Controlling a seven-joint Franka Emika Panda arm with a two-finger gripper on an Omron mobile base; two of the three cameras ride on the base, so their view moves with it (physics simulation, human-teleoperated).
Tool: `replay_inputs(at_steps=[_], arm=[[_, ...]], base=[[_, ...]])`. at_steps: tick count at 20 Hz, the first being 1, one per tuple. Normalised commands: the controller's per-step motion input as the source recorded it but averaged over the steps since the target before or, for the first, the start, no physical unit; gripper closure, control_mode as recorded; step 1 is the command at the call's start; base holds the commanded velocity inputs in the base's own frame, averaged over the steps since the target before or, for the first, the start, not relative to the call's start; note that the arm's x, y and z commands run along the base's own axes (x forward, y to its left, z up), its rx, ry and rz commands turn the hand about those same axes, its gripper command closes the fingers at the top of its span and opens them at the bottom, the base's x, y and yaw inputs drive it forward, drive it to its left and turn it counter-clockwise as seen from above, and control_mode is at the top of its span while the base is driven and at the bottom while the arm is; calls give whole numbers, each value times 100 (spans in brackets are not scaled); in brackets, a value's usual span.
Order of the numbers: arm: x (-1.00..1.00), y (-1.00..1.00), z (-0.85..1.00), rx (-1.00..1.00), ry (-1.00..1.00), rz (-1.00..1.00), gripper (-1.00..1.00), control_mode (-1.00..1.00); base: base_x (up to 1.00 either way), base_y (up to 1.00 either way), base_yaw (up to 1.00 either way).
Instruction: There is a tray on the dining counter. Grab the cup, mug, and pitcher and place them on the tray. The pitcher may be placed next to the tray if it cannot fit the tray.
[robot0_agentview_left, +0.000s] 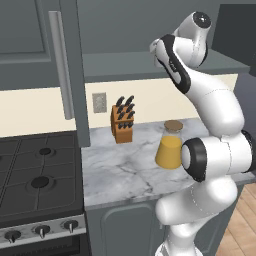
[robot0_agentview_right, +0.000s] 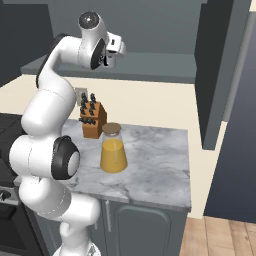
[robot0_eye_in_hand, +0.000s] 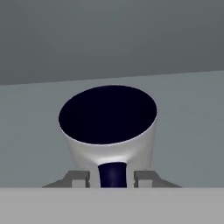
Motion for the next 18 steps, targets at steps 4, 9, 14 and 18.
replay_inputs(at_steps=[4,9,14,18], arm=[[0,0,0,0,0,0,100,-100],[0,0,0,0,0,0,100,-100],[-8,-1,11,0,-1,0,100,-100],[-43,-9,16,0,-7,0,100,-100]], base=[[0,0,0],[0,0,0],[0,0,0],[0,0,0]])
